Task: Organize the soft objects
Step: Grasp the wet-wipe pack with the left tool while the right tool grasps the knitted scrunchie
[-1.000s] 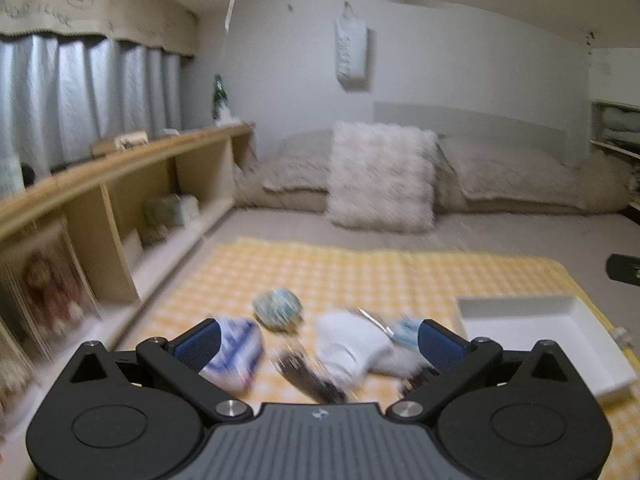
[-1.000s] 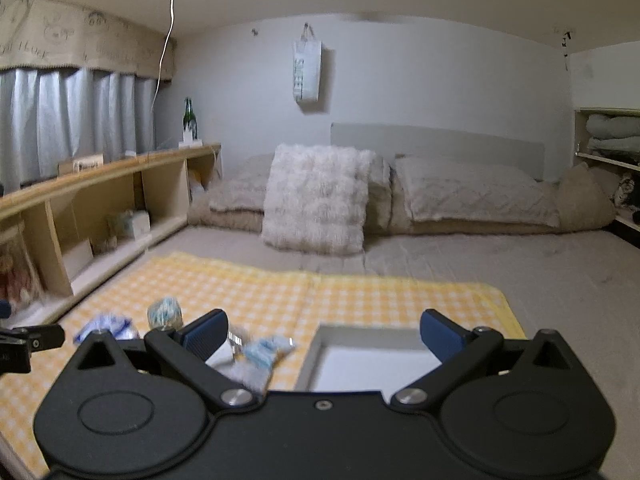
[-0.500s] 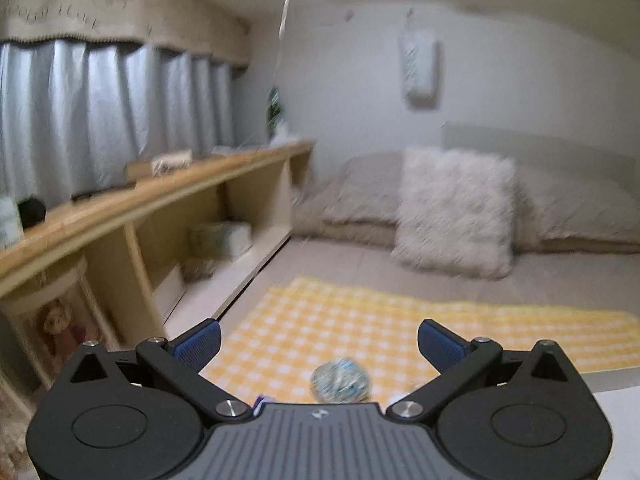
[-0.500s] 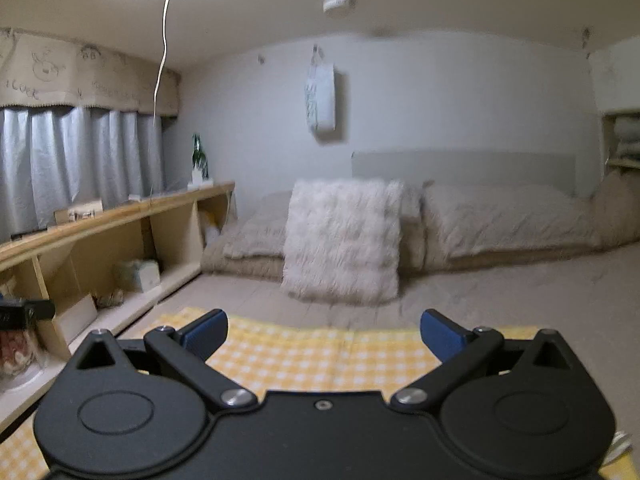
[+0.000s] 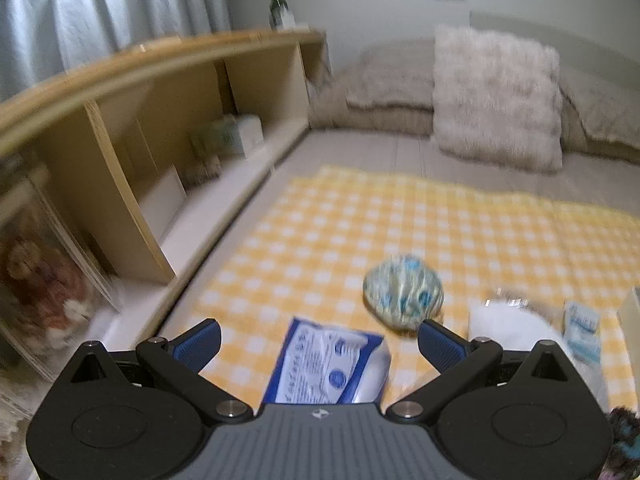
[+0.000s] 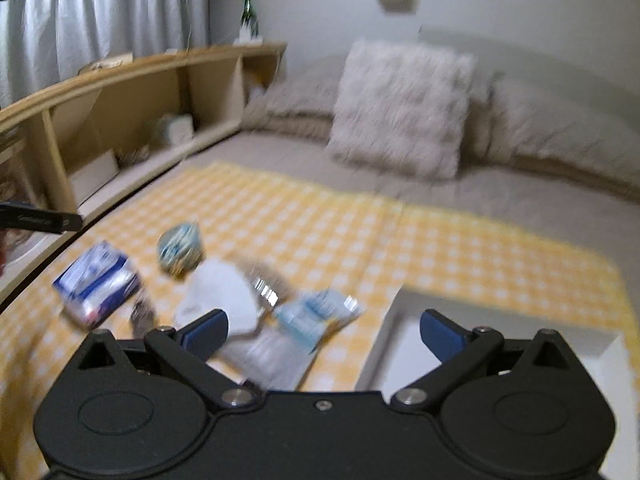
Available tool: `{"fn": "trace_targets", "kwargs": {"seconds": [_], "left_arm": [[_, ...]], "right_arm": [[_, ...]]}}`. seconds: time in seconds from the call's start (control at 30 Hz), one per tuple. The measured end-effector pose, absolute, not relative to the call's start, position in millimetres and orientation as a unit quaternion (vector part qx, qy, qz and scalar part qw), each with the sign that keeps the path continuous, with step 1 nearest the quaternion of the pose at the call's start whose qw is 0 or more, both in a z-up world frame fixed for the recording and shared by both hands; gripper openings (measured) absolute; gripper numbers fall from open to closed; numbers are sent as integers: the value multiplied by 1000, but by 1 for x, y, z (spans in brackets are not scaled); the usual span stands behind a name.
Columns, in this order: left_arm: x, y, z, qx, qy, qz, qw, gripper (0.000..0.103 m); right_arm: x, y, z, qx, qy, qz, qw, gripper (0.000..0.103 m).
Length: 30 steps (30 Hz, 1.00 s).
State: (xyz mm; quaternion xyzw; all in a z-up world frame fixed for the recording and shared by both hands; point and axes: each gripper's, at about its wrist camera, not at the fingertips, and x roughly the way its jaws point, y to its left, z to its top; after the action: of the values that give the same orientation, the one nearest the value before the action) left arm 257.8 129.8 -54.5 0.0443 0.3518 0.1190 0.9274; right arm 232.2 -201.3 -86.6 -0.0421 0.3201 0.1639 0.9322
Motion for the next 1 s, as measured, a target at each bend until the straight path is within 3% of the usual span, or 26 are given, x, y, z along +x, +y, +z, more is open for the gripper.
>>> {"fn": "trace_targets", "kwargs": {"seconds": [0.3,0.63,0.73,0.83,0.9,1.0], "left_arm": [[276,146,-101,59,415,82,904,103],[293,141,-129,73,463,49,882,102],[298,138,-135,80,475,56,874,93],[300,141,-140,70,486,58,869,87],[300,143,-142,67,489,59,868,82],[298,147,-140,52,490,59,868,72]], "right_arm": [[245,-190,-128,-41,417,222,880,80],[246,-165,-159,-85,472,278,832,73],[249,-158,-167,-91,484,280,824,70],[252,-154,-174,-100,492,273,821,60],[253,-154,-177,-105,498,268,818,46],[254,-156,-177,-111,505,266,814,41]]}}
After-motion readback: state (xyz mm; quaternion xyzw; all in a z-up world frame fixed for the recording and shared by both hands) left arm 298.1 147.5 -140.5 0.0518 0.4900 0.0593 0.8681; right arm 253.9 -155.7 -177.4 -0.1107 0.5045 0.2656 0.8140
